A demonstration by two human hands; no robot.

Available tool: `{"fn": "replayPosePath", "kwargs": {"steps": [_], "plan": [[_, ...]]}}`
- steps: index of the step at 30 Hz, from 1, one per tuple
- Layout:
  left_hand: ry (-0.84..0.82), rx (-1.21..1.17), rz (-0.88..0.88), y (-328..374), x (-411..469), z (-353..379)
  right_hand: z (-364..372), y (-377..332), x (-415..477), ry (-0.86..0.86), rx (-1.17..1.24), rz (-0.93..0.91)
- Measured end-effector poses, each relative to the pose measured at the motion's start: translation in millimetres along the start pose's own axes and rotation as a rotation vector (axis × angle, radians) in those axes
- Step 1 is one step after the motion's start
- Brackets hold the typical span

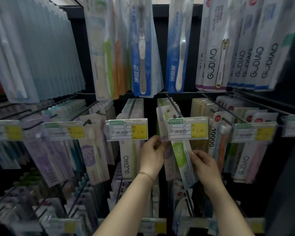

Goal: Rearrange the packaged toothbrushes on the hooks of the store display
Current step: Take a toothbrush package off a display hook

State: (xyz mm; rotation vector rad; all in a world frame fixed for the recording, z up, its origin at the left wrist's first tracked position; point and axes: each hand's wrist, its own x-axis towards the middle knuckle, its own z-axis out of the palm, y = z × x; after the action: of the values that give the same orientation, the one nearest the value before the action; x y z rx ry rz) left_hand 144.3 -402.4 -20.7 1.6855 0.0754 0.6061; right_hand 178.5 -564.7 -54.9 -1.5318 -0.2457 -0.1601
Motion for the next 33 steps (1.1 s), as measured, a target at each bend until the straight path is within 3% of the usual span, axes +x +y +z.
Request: {"fn": "replayPosePath", "kwargs": {"steps": [9,21,26,33], "plan": [[0.039,-0.043,0.012,2.0,-5.9,-1.8,0.0,-0.5,-6.0,0.043,-0.01,-0.047],[0.225,-0.025,-0.035,3.1,-8.4,23.1,5.4,0.4,-11.8,0.036,-0.047,-0.053],[0.143,0.125,0.037,13.4,-8.3,14.7,7.6,0.9,-13.4,0.037,-0.041,-0.065],[0.193,0.245,0.145,-7.1,-39.1,0.2,10.1,4.6,-16.0,0.068,-0.092,-0.099]]}}
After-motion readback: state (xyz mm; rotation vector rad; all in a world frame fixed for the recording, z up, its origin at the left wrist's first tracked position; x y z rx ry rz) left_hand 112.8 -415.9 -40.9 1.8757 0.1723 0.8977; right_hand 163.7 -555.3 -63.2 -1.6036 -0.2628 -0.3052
